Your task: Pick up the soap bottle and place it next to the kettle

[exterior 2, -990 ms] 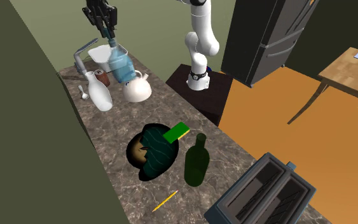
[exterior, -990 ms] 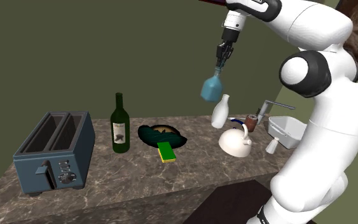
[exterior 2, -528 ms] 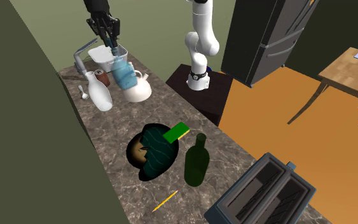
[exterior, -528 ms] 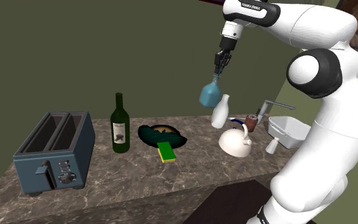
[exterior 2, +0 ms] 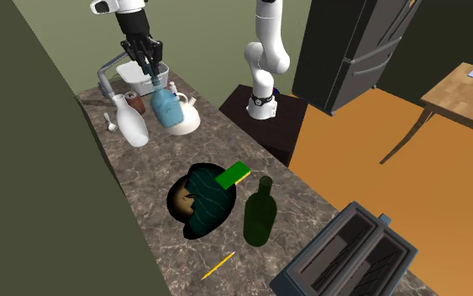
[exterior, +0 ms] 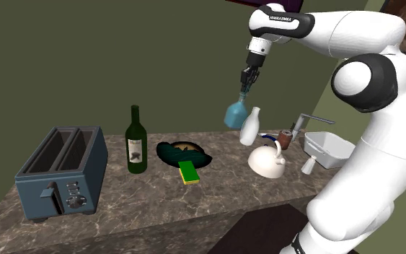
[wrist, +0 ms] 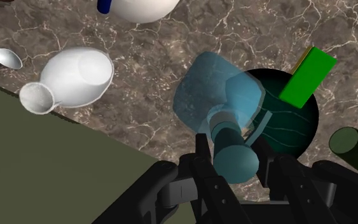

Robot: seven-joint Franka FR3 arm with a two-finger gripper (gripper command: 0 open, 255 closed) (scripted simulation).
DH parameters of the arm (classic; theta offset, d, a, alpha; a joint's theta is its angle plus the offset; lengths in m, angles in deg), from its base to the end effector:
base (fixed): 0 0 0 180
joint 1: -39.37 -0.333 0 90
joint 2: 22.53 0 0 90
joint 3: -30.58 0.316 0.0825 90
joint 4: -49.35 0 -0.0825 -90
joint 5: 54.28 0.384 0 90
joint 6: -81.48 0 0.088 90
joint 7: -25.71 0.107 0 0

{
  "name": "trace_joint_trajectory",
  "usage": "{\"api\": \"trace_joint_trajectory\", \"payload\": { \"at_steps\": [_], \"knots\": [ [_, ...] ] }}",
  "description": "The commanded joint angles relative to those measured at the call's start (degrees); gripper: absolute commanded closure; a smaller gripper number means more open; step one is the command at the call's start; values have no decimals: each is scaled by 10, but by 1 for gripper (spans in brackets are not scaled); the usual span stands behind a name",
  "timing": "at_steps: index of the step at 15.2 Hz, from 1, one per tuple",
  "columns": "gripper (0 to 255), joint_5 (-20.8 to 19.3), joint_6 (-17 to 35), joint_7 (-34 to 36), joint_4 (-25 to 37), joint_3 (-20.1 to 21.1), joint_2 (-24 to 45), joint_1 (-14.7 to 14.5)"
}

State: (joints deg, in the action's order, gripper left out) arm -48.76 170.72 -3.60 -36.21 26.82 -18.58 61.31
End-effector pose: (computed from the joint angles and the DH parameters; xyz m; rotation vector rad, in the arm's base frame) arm 0.5231 -0.2386 0.6215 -3.0559 -0.0981 -0.0587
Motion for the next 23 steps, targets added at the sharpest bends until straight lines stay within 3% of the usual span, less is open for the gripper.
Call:
{"api": "trace_joint_trajectory", "payload": {
  "at_steps": [1, 23],
  "knots": [
    [255, 0, 17, -2, -20, 0, -4, 0],
    [255, 2, 188, -15, -201, 1, -13, -2]
  ]
}}
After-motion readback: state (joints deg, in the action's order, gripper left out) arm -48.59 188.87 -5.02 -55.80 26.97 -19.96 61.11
